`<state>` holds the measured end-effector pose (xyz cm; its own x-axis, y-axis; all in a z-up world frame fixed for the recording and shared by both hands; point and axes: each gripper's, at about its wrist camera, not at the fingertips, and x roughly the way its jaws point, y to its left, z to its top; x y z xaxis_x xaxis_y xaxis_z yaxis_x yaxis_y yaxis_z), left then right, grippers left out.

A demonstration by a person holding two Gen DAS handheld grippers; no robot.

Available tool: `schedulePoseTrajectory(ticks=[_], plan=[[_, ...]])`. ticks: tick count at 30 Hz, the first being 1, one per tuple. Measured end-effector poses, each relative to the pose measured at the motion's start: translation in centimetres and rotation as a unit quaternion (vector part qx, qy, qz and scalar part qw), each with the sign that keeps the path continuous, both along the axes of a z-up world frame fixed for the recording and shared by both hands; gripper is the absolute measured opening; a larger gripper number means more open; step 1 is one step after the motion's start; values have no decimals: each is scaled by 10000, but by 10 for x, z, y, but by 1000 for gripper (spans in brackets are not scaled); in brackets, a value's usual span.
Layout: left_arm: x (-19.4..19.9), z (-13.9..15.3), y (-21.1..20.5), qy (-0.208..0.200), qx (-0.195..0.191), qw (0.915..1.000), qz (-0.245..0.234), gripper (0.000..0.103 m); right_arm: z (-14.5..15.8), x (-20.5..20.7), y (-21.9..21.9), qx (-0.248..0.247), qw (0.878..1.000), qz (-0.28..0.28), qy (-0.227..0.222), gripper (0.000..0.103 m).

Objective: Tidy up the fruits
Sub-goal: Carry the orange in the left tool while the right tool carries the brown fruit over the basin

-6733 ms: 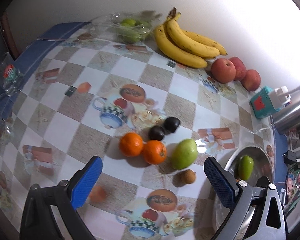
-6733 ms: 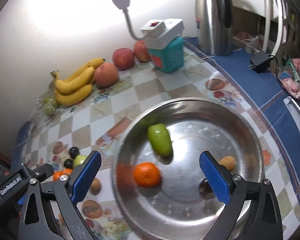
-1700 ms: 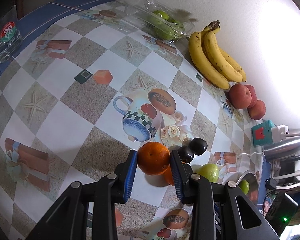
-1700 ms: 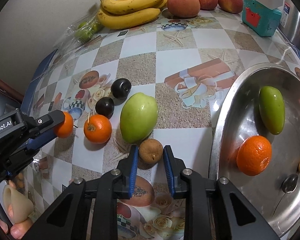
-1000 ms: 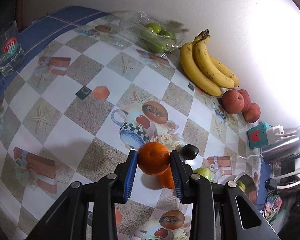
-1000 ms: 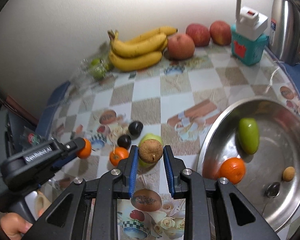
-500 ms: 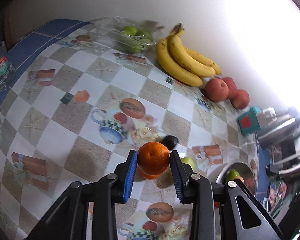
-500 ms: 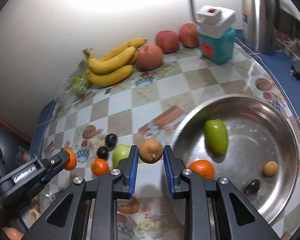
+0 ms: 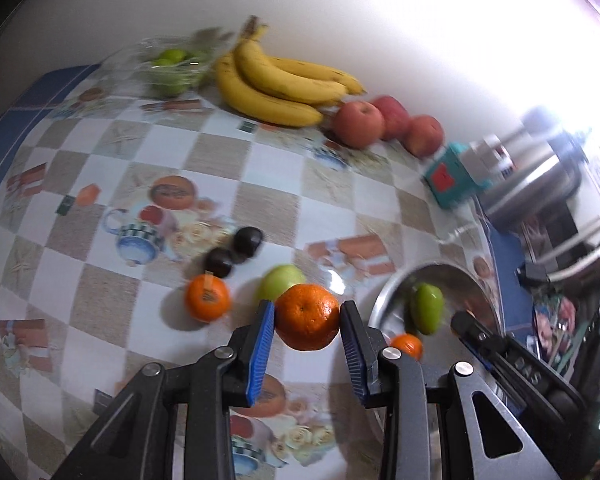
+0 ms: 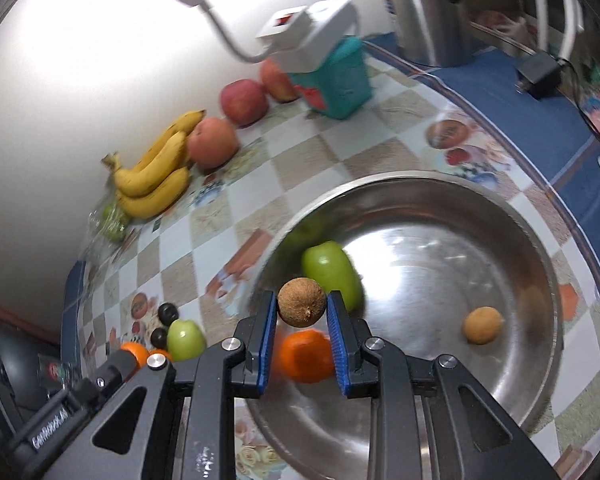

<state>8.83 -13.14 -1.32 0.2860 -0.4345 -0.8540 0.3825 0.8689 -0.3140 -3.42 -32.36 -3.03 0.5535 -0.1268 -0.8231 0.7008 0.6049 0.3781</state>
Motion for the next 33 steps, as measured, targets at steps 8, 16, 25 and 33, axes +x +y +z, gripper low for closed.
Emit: schedulePoseTrajectory(ticks=[8,16,25,33], plan=[[-37,-4,-44,4,142,9963,-847,36,2,-23,-21,-276,9979,-494,327,27],[-62,-14,-72,64,289,9895,-1416,36,3,-36,-31,-339,9954,-827,335,27],[-62,-27,-78,227,359,9879,-1490,36,-6,-33,-31,-221,9955,-794,465,27],[-66,-33,-83,339,421,9854,-1613,36,-19,-28,-28,-41,9957,-681,631,27]])
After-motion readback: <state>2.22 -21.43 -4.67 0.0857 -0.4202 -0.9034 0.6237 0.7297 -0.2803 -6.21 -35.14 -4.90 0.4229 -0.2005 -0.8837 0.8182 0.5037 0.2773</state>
